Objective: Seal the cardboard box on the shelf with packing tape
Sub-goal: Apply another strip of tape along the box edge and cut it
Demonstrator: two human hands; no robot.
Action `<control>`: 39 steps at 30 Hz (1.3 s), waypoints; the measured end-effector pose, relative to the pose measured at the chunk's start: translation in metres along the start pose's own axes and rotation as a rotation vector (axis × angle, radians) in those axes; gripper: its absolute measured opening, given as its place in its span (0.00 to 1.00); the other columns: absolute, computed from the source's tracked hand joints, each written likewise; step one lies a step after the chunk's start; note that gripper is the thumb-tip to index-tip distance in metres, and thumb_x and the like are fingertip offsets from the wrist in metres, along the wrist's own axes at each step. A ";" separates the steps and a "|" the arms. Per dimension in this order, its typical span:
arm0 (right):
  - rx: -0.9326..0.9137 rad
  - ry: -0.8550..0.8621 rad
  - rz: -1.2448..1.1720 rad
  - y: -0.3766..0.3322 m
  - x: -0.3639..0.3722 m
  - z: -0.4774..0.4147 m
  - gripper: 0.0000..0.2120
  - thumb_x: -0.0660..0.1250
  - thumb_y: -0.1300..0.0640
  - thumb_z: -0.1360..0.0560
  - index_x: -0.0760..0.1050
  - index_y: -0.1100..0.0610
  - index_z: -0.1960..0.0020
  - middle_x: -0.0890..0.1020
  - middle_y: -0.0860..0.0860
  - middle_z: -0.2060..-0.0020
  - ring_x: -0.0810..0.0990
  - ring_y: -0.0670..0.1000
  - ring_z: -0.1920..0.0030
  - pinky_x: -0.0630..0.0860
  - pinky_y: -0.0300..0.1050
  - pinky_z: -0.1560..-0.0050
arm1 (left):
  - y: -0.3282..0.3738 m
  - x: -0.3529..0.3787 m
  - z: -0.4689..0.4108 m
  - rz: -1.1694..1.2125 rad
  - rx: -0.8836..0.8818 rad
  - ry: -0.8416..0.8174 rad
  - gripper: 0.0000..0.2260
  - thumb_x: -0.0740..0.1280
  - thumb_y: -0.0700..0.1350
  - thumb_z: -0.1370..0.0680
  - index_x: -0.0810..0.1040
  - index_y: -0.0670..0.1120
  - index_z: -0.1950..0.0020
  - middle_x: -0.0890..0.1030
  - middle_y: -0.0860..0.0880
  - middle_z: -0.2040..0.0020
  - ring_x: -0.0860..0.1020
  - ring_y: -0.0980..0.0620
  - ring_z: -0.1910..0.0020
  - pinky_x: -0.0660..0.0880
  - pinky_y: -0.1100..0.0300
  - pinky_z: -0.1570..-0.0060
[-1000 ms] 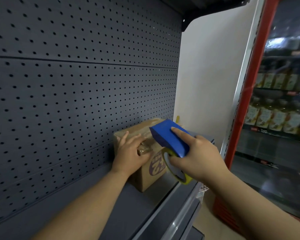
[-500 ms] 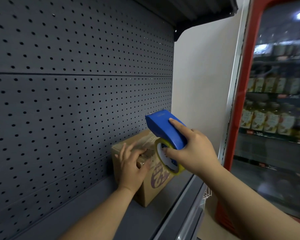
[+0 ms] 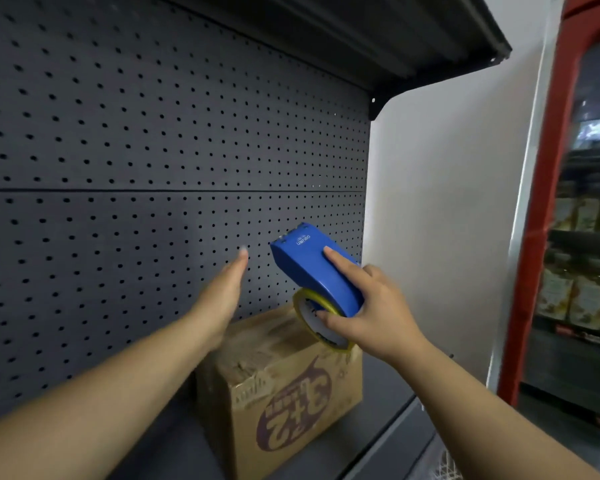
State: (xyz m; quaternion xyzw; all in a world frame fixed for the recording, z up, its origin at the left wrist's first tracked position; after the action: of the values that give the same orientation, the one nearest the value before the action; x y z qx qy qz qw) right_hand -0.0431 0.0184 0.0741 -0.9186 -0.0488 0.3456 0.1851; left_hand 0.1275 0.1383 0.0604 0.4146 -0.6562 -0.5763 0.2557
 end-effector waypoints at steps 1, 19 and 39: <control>-0.022 0.003 -0.016 0.005 -0.002 -0.004 0.37 0.69 0.40 0.36 0.49 0.23 0.37 0.70 0.49 0.54 0.72 0.49 0.56 0.74 0.45 0.53 | 0.008 0.007 -0.012 0.046 -0.092 -0.005 0.31 0.52 0.66 0.25 0.63 0.50 0.27 0.64 0.48 0.25 0.62 0.47 0.27 0.56 0.46 0.28; -0.258 0.084 -0.185 0.089 -0.040 -0.027 0.38 0.65 0.37 0.39 0.52 0.28 0.33 0.71 0.50 0.57 0.71 0.46 0.58 0.71 0.33 0.57 | 0.015 0.117 -0.047 0.155 -0.367 -0.265 0.06 0.60 0.41 0.21 0.75 0.44 0.54 0.79 0.45 0.58 0.77 0.50 0.60 0.76 0.58 0.57; 0.096 -0.090 0.015 0.102 -0.037 -0.024 0.41 0.66 0.47 0.36 0.47 0.29 0.31 0.63 0.43 0.57 0.70 0.43 0.61 0.72 0.40 0.59 | 0.076 0.129 -0.097 -0.215 -0.056 -0.005 0.09 0.66 0.36 0.25 0.73 0.44 0.65 0.79 0.50 0.73 0.77 0.58 0.76 0.59 0.46 0.29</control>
State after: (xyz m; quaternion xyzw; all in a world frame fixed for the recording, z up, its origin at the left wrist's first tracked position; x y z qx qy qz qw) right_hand -0.0590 -0.0917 0.0751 -0.8925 -0.0337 0.3901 0.2241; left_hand 0.1198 -0.0231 0.1356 0.4739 -0.5921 -0.6196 0.2023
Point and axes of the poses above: each hand's wrist, its own z-axis away from the middle knuckle, its own x-axis out of the palm, y = z × x, the point moved 4 cm from there along -z, towards the middle knuckle
